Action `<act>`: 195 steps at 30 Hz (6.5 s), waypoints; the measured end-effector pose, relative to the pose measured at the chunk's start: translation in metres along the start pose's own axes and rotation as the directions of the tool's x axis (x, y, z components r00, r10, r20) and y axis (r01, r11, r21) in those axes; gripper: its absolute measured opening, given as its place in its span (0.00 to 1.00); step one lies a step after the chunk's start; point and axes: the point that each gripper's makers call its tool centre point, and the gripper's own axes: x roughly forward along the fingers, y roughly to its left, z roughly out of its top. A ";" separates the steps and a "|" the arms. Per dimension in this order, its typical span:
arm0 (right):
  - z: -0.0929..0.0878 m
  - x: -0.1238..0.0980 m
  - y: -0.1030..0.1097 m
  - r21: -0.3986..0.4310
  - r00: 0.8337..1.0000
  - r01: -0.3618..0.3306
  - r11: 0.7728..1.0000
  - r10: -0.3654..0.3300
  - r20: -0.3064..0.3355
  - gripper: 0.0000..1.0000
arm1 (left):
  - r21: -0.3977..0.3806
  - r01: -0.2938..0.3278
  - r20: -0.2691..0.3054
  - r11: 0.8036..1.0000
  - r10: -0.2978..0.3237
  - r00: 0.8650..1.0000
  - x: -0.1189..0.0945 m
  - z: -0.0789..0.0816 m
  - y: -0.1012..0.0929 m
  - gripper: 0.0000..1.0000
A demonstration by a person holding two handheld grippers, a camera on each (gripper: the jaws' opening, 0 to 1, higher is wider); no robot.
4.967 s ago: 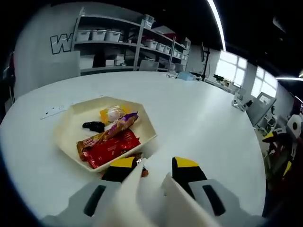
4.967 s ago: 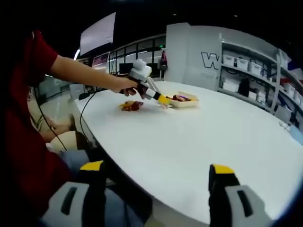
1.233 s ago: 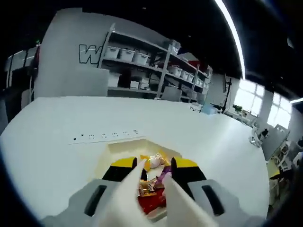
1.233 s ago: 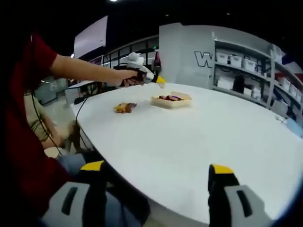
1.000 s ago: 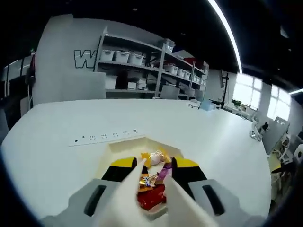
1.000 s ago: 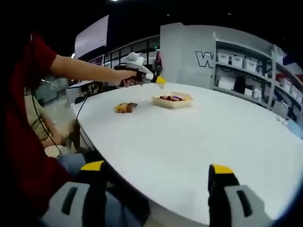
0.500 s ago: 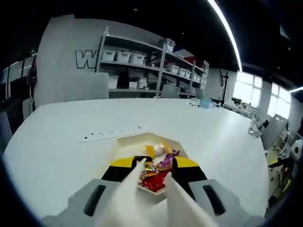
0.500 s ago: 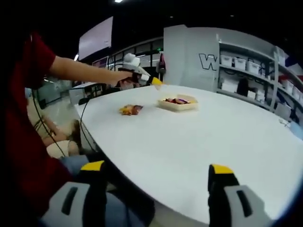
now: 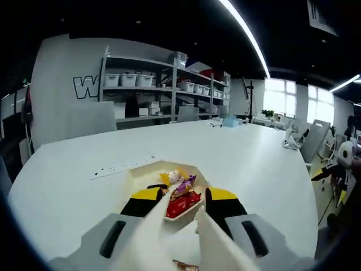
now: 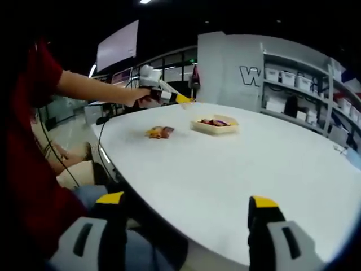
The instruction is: Place the target food into the container with the food tongs after gripping and lifting it, then release it inside without dropping or visibly crushing the food.
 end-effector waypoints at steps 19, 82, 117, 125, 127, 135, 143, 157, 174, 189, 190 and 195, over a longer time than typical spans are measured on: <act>0.005 0.030 0.031 -0.035 0.997 -0.081 0.996 0.080 -0.014 0.87 | -0.077 0.178 -0.030 0.981 -0.181 0.983 -0.053 -0.043 -0.050 0.24; 0.101 0.103 0.157 -0.186 0.771 -0.593 0.784 0.619 0.149 0.00 | -0.048 0.656 0.118 0.753 -0.648 0.753 -0.135 -0.041 -0.183 0.30; 0.115 0.081 0.160 -0.039 0.686 -0.705 0.708 0.695 0.217 0.00 | -0.025 0.693 0.157 0.721 -0.682 0.715 -0.146 -0.023 -0.199 0.28; 0.117 0.080 0.159 0.030 0.668 -0.726 0.687 0.694 0.267 0.00 | -0.056 0.686 0.159 0.726 -0.671 0.724 -0.147 -0.022 -0.201 0.25; 0.117 0.089 0.153 0.022 0.711 -0.678 0.735 0.648 0.274 0.00 | -0.050 0.644 0.135 0.763 -0.634 0.762 -0.143 -0.025 -0.194 0.23; 0.118 0.093 0.139 0.068 0.732 -0.640 0.766 0.580 0.357 0.22 | -0.047 0.605 0.064 0.795 -0.602 0.796 -0.137 -0.035 -0.182 0.23; 0.112 0.102 0.106 0.090 0.838 -0.462 0.882 0.401 0.371 0.84 | 0.025 0.355 0.055 0.935 -0.356 0.933 -0.118 -0.046 -0.117 0.24; 0.075 0.087 0.087 0.116 0.898 -0.374 0.920 0.327 0.295 0.92 | -0.031 0.063 -0.042 0.998 -0.064 0.997 -0.100 -0.076 -0.026 0.24; 0.076 0.090 0.068 0.148 0.910 -0.340 0.929 0.286 0.300 0.87 | 0.083 0.037 -0.096 0.996 -0.029 0.995 -0.099 -0.092 -0.013 0.25; 0.068 0.097 0.079 0.138 0.911 -0.364 0.921 0.321 0.260 0.82 | 0.097 0.117 -0.093 0.988 -0.108 0.990 -0.127 -0.094 -0.030 0.26; 0.067 0.097 0.079 0.138 0.911 -0.362 0.922 0.319 0.261 0.82 | 0.102 0.114 -0.107 0.988 -0.103 0.989 -0.125 -0.099 -0.031 0.26; 0.068 0.096 0.080 0.135 0.911 -0.362 0.922 0.319 0.261 0.81 | 0.085 0.088 -0.128 0.993 -0.077 0.989 -0.126 -0.111 -0.024 0.26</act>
